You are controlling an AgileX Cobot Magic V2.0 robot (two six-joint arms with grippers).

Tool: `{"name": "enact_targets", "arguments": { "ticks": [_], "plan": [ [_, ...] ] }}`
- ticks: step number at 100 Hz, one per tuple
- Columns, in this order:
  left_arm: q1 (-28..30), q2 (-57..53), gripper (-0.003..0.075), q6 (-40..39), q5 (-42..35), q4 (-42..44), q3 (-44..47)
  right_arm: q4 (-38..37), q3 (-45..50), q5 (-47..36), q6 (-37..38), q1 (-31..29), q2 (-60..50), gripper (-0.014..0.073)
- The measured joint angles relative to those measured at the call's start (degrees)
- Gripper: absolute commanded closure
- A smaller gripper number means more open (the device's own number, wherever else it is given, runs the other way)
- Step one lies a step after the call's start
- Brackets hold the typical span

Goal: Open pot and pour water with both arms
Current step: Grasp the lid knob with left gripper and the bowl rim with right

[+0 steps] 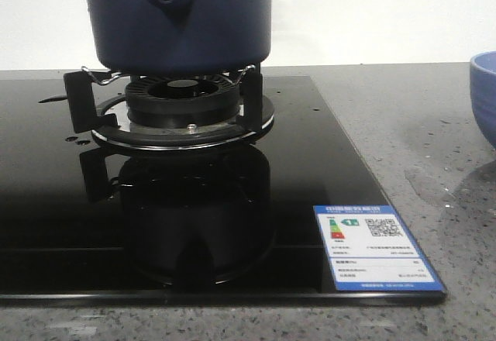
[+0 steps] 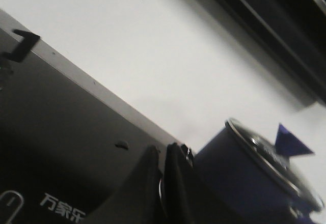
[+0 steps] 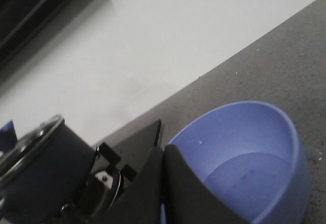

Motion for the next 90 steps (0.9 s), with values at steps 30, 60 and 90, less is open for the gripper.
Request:
{"name": "enact_targets", "arguments": {
  "ticks": [30,60,90],
  "plan": [
    [-9.0,14.9,0.0738,12.3,15.8,2.3,-12.8,-5.0,-18.2,32.0,-0.4,0.3,21.3,0.0657],
    [-27.6,30.7,0.0724,44.8,23.2,-26.2,-22.0,9.3,-23.6,42.9,-20.2,1.9,30.2,0.0657],
    [-31.5,43.3,0.0356,66.7,23.4,-33.1,-31.7,15.7,-24.1,38.3,-34.9,2.0,30.2,0.0448]
  ]
}}
